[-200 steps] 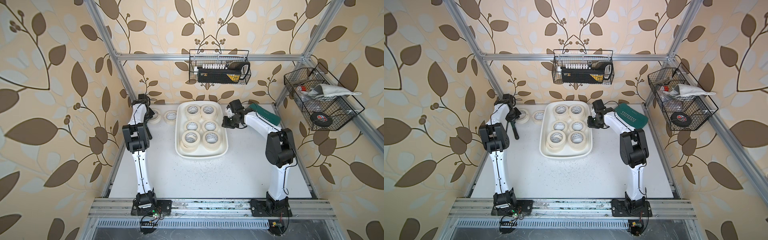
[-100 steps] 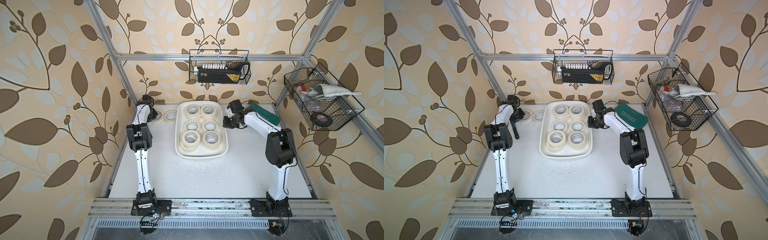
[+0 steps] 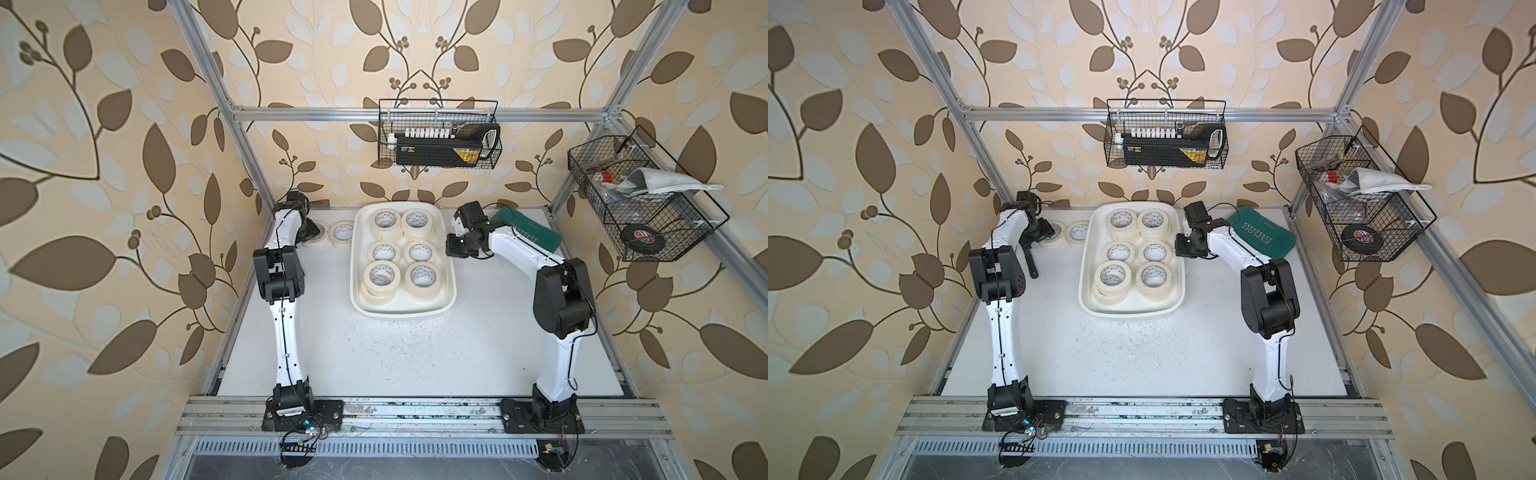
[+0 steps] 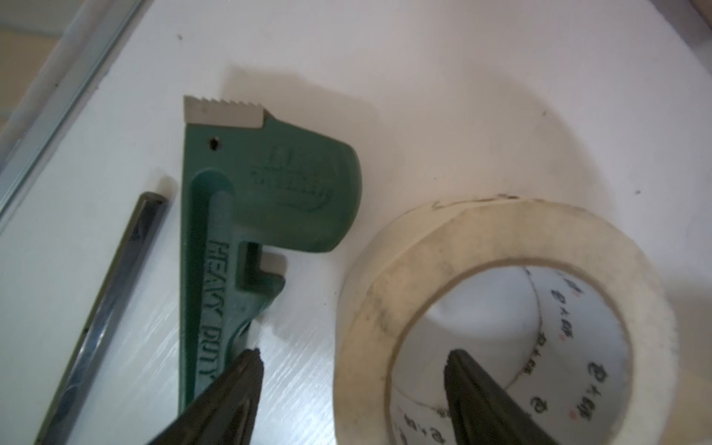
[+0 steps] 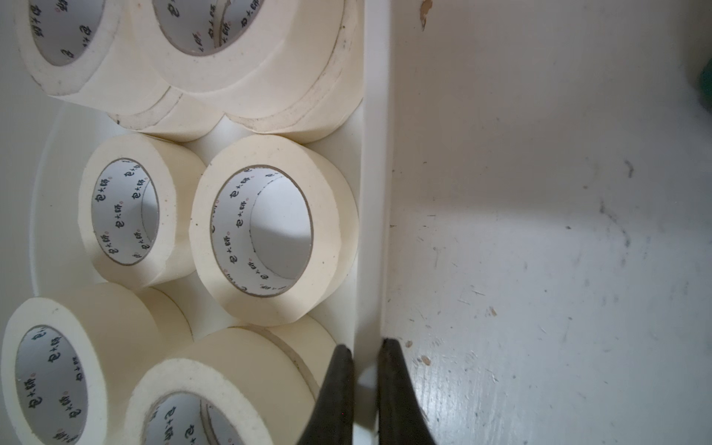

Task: Take out the art tape in the storage box
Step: Place the art tape at the center of the board, then move the storage box to the center of the board.

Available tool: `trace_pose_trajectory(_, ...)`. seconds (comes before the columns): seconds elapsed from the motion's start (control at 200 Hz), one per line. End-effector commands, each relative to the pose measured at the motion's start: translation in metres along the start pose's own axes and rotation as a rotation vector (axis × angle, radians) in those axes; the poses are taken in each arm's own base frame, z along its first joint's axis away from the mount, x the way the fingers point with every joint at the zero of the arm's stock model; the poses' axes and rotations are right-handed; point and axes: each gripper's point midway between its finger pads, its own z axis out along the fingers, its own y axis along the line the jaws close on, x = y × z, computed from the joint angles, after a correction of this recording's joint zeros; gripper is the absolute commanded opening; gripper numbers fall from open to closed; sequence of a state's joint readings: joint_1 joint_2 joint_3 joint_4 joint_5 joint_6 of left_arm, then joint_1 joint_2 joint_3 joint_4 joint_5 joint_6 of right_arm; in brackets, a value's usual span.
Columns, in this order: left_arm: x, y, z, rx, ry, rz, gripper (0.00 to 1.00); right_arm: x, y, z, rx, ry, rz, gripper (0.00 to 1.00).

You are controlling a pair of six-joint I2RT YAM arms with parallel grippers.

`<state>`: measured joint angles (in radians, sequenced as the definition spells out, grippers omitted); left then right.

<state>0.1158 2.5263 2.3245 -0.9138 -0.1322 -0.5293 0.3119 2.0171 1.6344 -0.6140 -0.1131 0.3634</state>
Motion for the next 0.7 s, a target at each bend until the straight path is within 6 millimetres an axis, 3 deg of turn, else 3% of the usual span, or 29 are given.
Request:
trace_pose_trajectory(0.0, -0.020, 0.001, -0.078, 0.027, -0.100, -0.029, 0.80, 0.031, 0.005, -0.009, -0.001, 0.081, -0.038, 0.00)
trace_pose_trajectory(0.195, -0.014, 0.009, -0.119, 0.048, -0.140, -0.042, 0.81, 0.045, 0.005, -0.015, 0.009, 0.088, -0.052, 0.00)
trace_pose_trajectory(0.325, -0.005, 0.004, -0.144, 0.076, -0.157, -0.023, 0.81, 0.054, 0.004, -0.017, 0.012, 0.095, -0.057, 0.00)
trace_pose_trajectory(0.35, 0.004, 0.006, -0.139, 0.064, -0.135, -0.015, 0.81, 0.056, 0.004, -0.018, 0.012, 0.096, -0.058, 0.00)
trace_pose_trajectory(0.695, 0.056, -0.015, -0.172, 0.129, -0.094, 0.068, 0.81, 0.075, 0.002, -0.031, 0.011, 0.099, -0.090, 0.00)
